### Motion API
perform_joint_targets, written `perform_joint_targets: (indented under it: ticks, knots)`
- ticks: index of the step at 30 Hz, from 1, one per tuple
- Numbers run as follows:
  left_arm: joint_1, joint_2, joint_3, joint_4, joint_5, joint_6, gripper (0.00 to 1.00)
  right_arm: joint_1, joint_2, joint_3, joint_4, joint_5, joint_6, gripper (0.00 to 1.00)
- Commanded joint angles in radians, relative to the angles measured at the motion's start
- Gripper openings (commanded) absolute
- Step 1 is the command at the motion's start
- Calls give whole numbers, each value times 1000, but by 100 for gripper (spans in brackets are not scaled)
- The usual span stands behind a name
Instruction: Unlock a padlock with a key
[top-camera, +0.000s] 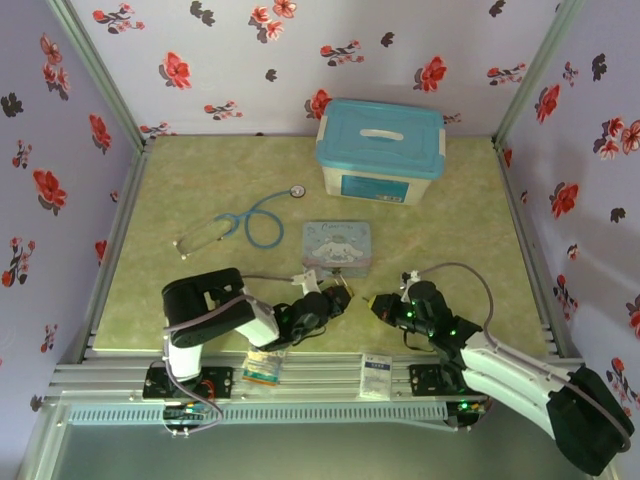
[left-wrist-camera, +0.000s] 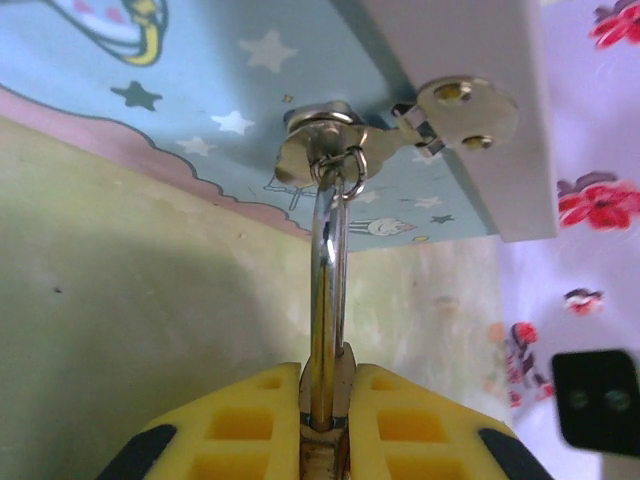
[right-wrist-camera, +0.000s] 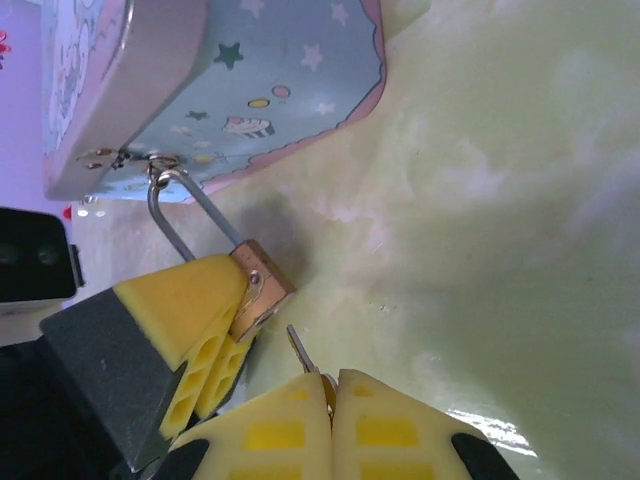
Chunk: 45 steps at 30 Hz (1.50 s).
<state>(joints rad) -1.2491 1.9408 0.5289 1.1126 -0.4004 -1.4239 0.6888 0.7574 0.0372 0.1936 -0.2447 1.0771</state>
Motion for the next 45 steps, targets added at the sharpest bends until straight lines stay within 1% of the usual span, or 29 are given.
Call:
perform_joint_targets:
  ticks: [1,4,7,10,18,24,32,36,41,45]
  knots:
    - [-22,10,0,132,-75,-70,0,11,15,-12,60,-34,54,0]
    - [-26,-27,-1,119,-99,-53,0,9,47,-15,125,-42,61,0]
    - [-26,-24,-13,133,-102,-94,0,4,64,-37,219,-38,91,0]
    - [-32,-9,-13,164,-103,-109,0,-5,66,-38,248,-46,100,0]
    - [-34,-21,3,178,-99,-100,0,-18,65,-21,233,-63,86,0]
    - [-37,-41,-7,182,-96,-103,0,-42,114,-3,265,-73,76,0]
    - [-37,-26,0,184,-95,-120,0,-43,254,-22,479,-92,115,0]
    - [-26,-38,-14,181,-100,-99,0,-43,235,-27,439,-83,101,0]
    - [-18,-30,-17,181,-103,-107,0,-43,121,-26,295,-66,68,0]
    - [-21,-17,0,183,-97,-110,0,-44,71,-15,237,-63,48,0]
